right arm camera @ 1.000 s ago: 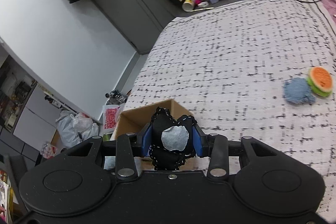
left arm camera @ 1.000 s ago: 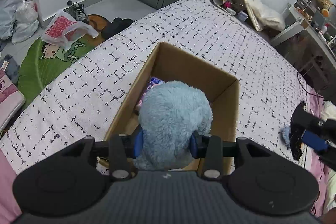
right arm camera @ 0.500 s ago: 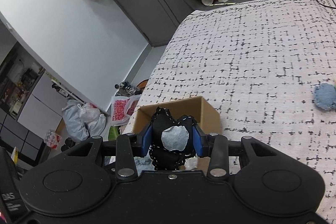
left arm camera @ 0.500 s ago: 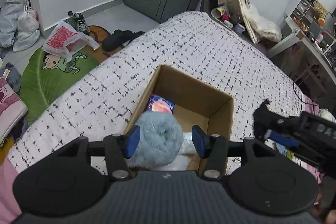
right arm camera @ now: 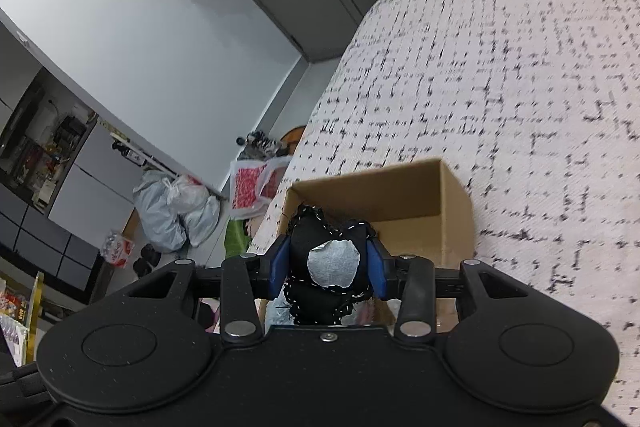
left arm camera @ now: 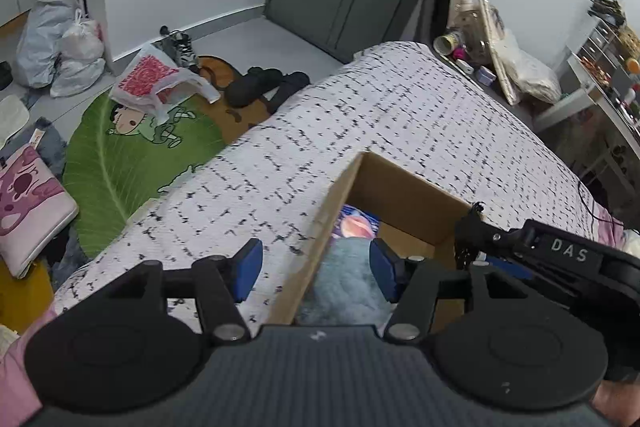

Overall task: Organize soft objects
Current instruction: 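Open both grippers to drop the two plushes into the box, then move both grippers back to the blue knit pouch and hamburger plush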

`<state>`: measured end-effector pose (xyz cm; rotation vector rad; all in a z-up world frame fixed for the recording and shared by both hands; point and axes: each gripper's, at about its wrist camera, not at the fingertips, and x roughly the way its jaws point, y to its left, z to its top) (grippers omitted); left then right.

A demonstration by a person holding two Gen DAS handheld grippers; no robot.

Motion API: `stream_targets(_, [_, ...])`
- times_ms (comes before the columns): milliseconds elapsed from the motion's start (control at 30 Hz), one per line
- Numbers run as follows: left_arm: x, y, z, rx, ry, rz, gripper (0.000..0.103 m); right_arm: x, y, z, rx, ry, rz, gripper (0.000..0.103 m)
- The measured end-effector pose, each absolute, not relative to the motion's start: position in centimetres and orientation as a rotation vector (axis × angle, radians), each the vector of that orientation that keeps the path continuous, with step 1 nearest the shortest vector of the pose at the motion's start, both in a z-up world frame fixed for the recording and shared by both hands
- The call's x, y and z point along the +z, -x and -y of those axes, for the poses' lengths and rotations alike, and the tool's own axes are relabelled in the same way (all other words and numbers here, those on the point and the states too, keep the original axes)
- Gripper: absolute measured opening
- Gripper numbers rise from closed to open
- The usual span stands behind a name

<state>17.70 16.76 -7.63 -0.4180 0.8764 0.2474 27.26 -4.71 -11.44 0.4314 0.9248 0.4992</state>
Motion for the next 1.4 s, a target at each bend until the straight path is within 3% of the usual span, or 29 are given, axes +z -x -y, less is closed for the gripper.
stream_targets(167, [-8.2,-17.8,-17.4,0.258,0.415,-0.888,0.058,-12.4,-27.9,3.4,0.497,-0.388,-0.944,0.042])
stream_targets(333, [-8.6,-18.3,-16.9,0.25,0.405,-0.905,0.058,-12.6,-28.6,2.9,0.461,-0.338,-0.929,0.054])
stream_targets(400, [-8.7,-18.5,-16.4,0.239,0.393,-0.904,0.058,-12.2,-28.3,3.4,0.475,-0.364,-0.924,0.073])
stream_targets(467, [-8.6,-18.7,-15.8,0.224,0.372,-0.903,0.058,-11.7,-27.7,4.2,0.489,-0.384,-0.903,0.082])
stream_targets(767, [-7.6,-19.0,-14.1,0.21,0.389,-0.893,0.058,-9.5,-25.8,7.4,0.509,-0.327,-0.871,0.082])
stream_targets(800, [-7.4,-19.0,-13.7,0.208,0.381,-0.892,0.059,-9.3,-25.6,7.6,0.509,-0.318,-0.87,0.083])
stream_targets(867, [-7.0,-18.9,-13.1,0.202,0.38,-0.89,0.074,-9.0,-25.3,8.4,0.506,-0.302,-0.87,0.086])
stream_targets(967, [-6.5,-18.8,-11.9,0.215,0.36,-0.894,0.088,-8.4,-24.6,9.9,0.497,-0.283,-0.847,0.094])
stream_targets(1100, [-5.9,-18.5,-10.5,0.262,0.317,-0.902,0.092,-7.7,-23.6,12.3,0.476,-0.267,-0.81,0.103])
stream_targets(1400, [-4.0,-18.0,-6.5,0.187,0.292,-0.868,0.101,-6.0,-22.4,17.5,0.432,-0.287,-0.766,0.103])
